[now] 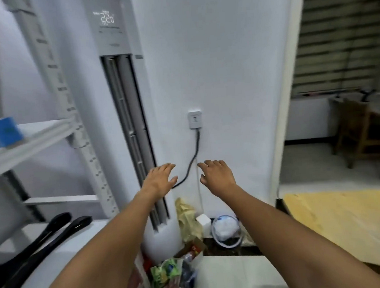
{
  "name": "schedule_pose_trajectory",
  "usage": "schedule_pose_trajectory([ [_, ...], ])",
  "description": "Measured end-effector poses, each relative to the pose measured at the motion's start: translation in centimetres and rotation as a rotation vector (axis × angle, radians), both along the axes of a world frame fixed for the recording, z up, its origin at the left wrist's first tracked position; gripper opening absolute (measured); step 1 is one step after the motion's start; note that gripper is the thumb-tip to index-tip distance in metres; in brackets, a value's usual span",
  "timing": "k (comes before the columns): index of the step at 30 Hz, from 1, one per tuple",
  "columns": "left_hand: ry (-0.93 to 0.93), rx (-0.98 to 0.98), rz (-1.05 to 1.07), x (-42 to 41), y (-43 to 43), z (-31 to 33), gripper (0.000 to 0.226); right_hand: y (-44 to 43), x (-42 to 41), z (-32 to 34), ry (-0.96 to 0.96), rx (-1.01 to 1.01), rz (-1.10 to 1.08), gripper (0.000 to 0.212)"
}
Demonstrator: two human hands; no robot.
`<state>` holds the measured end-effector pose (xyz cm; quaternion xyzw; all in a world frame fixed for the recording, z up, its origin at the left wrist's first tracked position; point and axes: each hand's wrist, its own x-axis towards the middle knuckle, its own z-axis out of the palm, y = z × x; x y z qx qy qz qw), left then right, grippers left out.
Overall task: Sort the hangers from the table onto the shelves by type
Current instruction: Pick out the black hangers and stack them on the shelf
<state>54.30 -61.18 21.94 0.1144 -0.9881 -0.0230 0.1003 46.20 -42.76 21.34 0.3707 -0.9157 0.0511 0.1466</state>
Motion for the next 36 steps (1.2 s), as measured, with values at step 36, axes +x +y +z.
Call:
schedule_pose_trajectory([
  [36, -0.05, -0.087, -1.142, -23.6, 62.5, -6.7, 0.049, 60.3, -1.7, -8.7, -0.205, 0.006, -1.166, 0.044],
])
